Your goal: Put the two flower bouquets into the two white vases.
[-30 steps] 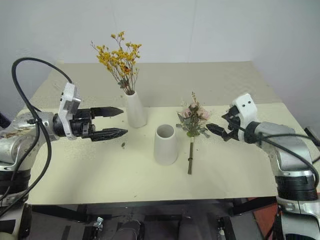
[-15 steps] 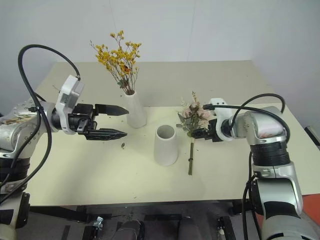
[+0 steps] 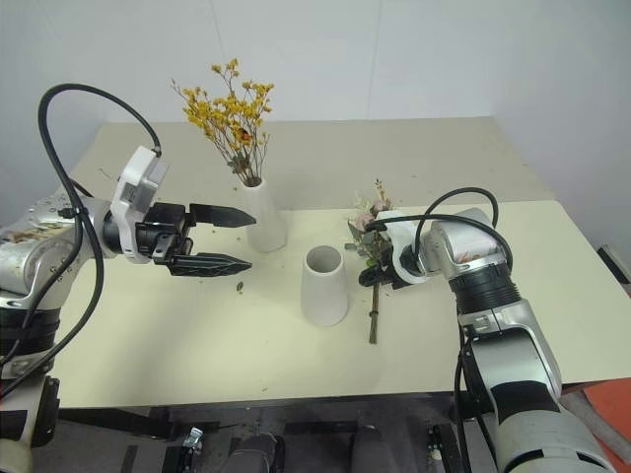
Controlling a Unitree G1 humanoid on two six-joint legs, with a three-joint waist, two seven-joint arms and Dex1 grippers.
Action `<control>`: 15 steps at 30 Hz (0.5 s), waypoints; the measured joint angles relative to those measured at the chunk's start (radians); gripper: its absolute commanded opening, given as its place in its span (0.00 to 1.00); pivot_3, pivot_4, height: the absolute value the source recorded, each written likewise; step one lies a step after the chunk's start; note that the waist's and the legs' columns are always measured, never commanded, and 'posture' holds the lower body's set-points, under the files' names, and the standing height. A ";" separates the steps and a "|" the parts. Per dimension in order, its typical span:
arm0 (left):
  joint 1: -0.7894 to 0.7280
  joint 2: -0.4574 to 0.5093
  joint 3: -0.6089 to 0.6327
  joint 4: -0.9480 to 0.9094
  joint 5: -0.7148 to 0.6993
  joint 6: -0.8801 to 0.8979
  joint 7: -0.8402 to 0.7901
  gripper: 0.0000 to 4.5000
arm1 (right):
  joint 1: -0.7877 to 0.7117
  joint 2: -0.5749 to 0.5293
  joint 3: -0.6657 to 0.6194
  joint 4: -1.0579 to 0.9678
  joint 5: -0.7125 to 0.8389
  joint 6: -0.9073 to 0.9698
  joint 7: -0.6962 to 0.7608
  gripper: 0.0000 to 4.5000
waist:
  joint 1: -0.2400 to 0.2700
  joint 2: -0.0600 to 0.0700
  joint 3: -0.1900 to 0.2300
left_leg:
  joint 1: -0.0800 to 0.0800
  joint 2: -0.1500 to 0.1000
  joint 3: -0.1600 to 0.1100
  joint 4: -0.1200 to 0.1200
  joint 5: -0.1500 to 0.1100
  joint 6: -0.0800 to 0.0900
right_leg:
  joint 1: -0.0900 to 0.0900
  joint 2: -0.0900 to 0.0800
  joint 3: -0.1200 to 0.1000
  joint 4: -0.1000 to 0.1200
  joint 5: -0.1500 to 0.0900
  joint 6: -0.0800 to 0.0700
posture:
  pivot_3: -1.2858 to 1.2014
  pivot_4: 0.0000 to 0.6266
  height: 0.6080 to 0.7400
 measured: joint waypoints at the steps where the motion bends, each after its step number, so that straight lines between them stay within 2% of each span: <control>1: 0.000 0.000 0.000 0.000 0.000 0.000 0.001 1.00 | -0.001 0.001 0.000 0.003 -0.002 -0.003 -0.002 0.41 | 0.000 0.000 0.000 | -0.002 0.000 0.000 0.000 0.000 0.000 | -0.003 0.000 0.001 0.004 0.000 0.000 | 0.52 0.24 1.00; 4: 0.000 0.001 0.000 0.000 0.000 -0.001 0.003 1.00 | -0.001 0.002 -0.015 0.018 -0.009 -0.012 -0.010 0.18 | -0.001 0.000 0.000 | -0.005 0.000 0.000 0.001 0.000 -0.001 | -0.007 0.000 0.001 0.009 0.000 0.000 | 0.52 0.24 1.00; 6: 0.000 0.001 0.000 0.000 0.000 -0.008 0.004 1.00 | -0.001 0.001 -0.050 0.019 -0.011 -0.022 -0.024 0.07 | -0.001 0.000 0.000 | -0.006 0.000 0.001 0.001 0.000 -0.001 | -0.007 0.000 0.001 0.009 0.000 0.000 | 0.52 0.24 1.00; 10: 0.000 0.001 0.000 0.002 0.000 -0.018 0.005 1.00 | -0.001 0.000 -0.132 0.014 -0.025 -0.054 -0.065 0.06 | 0.001 0.000 0.000 | -0.006 0.000 0.001 0.001 0.000 -0.001 | -0.007 0.000 0.001 0.009 0.000 0.000 | 0.52 0.24 1.00; 15: 0.001 0.000 0.000 0.021 0.001 -0.025 0.006 1.00 | 0.065 -0.003 -0.291 -0.042 -0.029 -0.225 -0.115 0.06 | 0.001 0.000 0.000 | -0.006 0.000 0.001 0.001 0.000 -0.001 | -0.007 0.000 0.001 0.009 0.000 0.000 | 0.52 0.24 1.00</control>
